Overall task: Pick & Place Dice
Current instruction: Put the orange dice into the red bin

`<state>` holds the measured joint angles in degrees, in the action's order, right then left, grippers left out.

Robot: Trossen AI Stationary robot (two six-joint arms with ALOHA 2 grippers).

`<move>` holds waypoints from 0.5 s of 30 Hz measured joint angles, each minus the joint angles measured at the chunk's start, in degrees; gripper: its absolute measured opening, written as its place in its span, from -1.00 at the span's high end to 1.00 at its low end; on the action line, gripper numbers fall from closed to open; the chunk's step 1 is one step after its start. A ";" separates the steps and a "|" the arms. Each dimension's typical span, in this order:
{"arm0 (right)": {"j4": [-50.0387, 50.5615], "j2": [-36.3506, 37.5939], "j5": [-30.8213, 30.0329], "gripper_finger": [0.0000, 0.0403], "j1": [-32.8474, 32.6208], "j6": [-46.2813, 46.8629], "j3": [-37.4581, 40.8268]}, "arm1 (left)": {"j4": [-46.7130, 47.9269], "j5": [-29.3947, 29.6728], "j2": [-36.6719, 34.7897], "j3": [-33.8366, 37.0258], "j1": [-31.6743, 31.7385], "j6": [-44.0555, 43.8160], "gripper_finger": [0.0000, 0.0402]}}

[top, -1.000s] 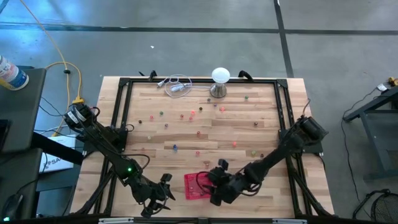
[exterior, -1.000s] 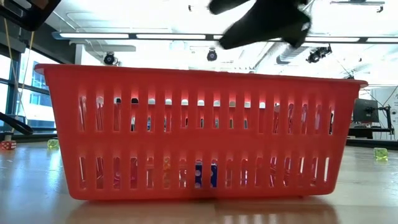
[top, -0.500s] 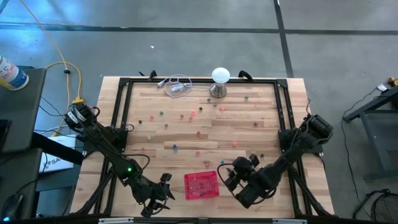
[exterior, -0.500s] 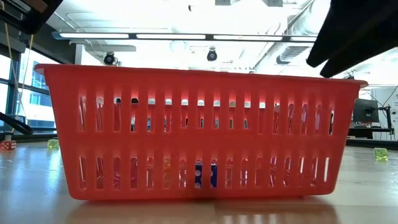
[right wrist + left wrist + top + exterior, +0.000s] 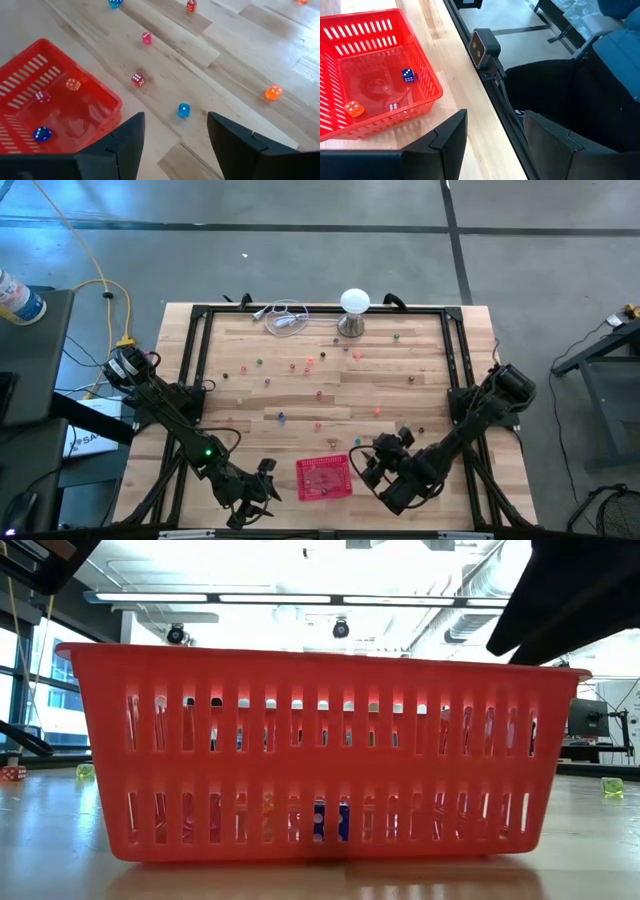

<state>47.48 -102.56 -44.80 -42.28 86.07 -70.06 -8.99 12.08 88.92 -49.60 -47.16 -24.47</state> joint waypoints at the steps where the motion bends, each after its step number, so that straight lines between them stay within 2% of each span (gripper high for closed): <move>1: 0.91 0.00 0.54 -0.03 0.46 1.39 0.00 | 0.00 0.00 0.00 0.00 0.00 0.00 0.06; 6: 8.39 -0.02 7.90 0.02 4.43 10.55 0.34 | -0.02 0.07 0.00 0.00 0.00 0.01 0.06; 9: 7.72 -0.07 10.51 0.08 6.96 9.94 2.57 | -0.02 0.09 0.00 0.00 0.00 0.01 0.06; 15: 2.04 -0.09 10.88 0.11 11.04 8.28 8.01 | -0.01 0.11 0.00 0.00 0.00 0.02 0.06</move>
<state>49.51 -102.65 -33.92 -31.23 94.35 -62.05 -9.01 12.19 88.92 -49.60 -47.16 -24.45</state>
